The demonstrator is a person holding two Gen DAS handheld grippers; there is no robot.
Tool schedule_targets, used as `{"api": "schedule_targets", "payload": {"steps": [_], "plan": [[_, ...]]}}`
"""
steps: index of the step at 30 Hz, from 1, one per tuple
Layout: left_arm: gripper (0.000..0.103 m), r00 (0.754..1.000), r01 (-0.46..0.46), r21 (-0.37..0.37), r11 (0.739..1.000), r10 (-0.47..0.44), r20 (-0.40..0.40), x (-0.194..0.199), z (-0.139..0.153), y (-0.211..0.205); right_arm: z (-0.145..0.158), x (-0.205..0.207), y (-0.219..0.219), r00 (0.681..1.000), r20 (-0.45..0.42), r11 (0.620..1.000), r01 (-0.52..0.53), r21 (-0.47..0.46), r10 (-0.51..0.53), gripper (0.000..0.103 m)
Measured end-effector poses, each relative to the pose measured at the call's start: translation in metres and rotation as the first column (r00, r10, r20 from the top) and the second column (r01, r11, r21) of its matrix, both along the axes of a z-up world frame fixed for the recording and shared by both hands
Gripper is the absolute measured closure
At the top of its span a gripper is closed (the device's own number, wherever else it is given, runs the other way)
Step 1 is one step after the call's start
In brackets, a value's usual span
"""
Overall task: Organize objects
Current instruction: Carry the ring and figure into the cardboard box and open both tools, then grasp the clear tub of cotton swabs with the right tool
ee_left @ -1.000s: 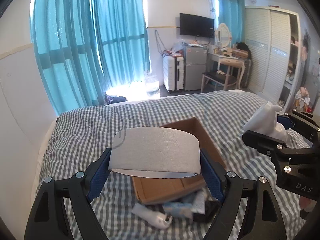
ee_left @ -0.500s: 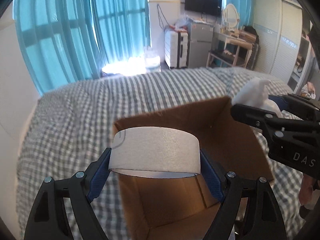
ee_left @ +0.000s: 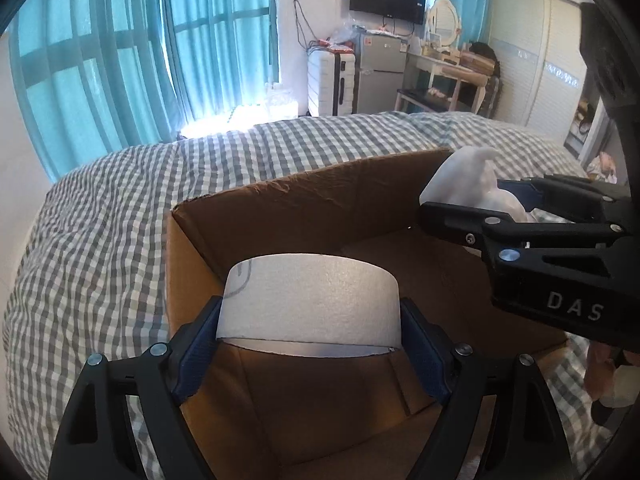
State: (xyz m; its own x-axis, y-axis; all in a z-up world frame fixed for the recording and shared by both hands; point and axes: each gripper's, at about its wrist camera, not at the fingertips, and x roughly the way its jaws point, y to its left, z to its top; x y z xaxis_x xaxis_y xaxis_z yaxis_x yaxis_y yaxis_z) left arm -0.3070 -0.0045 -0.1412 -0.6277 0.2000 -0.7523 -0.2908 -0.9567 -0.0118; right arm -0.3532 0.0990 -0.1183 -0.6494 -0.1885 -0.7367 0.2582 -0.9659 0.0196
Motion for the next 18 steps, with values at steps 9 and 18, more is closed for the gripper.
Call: {"api": "schedule_targets", "payload": {"steps": [9,18], "plan": [[0.002,1.0,0.002,0.048,0.999,-0.002,-0.005,0.029,0.034,-0.006,0.058,0.037,0.011,0.994,-0.095,0.998,0.049,-0.032,-0.051,0.03],[0.001,0.994,-0.072,-0.006,0.997,0.071,-0.087,0.079,0.1,-0.011,0.119,0.11,0.03,0.986,-0.141,0.996,0.088,-0.021,-0.09,0.023]]}}
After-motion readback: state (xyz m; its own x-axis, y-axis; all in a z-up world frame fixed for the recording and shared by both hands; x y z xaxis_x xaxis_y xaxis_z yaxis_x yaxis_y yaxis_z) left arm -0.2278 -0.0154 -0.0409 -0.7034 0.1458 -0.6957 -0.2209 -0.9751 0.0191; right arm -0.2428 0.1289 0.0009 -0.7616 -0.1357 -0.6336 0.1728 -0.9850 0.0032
